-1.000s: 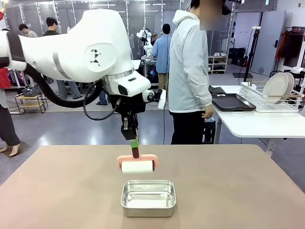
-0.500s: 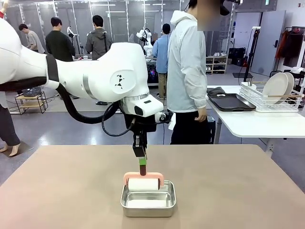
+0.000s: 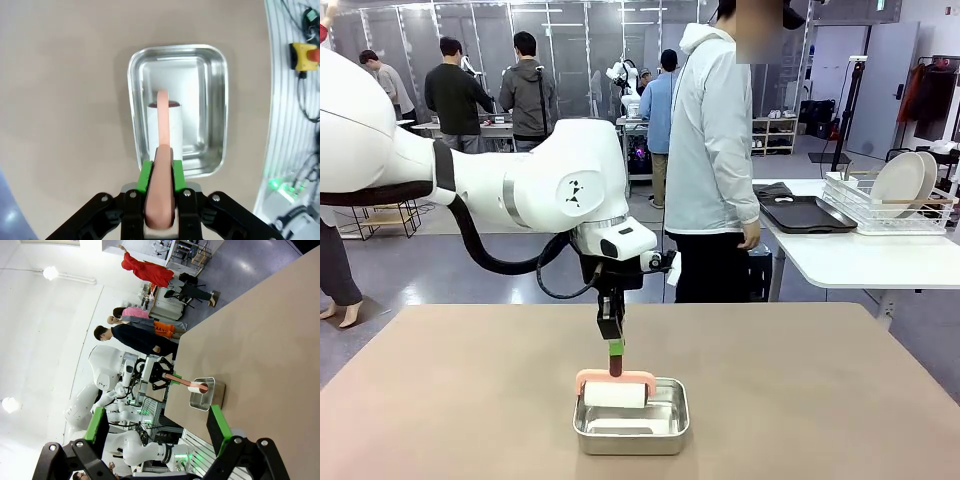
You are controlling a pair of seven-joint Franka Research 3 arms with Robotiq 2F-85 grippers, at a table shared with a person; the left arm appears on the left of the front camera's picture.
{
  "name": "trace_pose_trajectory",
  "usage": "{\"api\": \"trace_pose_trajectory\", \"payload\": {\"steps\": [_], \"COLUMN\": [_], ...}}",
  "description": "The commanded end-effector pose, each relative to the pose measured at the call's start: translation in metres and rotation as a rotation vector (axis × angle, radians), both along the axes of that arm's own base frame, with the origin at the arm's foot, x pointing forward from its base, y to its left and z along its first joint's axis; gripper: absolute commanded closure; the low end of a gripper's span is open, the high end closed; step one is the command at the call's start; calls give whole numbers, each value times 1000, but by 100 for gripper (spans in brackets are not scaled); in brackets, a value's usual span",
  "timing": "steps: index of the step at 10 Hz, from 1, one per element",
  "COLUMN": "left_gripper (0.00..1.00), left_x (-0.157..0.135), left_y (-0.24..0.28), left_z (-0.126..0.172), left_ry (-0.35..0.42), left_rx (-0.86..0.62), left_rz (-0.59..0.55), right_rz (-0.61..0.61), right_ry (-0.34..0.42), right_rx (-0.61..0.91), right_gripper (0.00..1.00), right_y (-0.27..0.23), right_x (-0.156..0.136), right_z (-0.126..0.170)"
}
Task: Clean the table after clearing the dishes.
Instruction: Place the Lint Roller back on top of the Airtight Container.
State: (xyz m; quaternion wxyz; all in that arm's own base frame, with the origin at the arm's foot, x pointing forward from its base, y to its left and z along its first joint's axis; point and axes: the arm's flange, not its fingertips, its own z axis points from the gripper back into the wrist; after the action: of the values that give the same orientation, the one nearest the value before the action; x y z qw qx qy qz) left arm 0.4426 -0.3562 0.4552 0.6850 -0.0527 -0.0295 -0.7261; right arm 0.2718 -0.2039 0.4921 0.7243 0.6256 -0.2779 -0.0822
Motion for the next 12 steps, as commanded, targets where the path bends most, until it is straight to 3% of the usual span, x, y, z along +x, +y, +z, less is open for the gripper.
{"api": "trace_pose_trajectory", "payload": {"steps": [1, 4, 9, 12], "left_gripper": [79, 79, 79, 79], "left_x": [12, 20, 14, 26], "left_y": [-1, -12, -36, -21], "left_z": [-13, -31, -7, -29], "left_ry": [9, 32, -16, 76], "left_rx": [-34, -8, 25, -54], "left_rz": [-17, 11, 22, 144], "right_rz": [3, 3, 3, 3], "right_ry": [-10, -10, -10, -10], "right_rx": [3, 3, 3, 3], "right_gripper": [0, 0, 0, 0], "right_y": [1, 1, 1, 1], "right_x": [0, 0, 0, 0], "right_z": [3, 3, 3, 3]}}
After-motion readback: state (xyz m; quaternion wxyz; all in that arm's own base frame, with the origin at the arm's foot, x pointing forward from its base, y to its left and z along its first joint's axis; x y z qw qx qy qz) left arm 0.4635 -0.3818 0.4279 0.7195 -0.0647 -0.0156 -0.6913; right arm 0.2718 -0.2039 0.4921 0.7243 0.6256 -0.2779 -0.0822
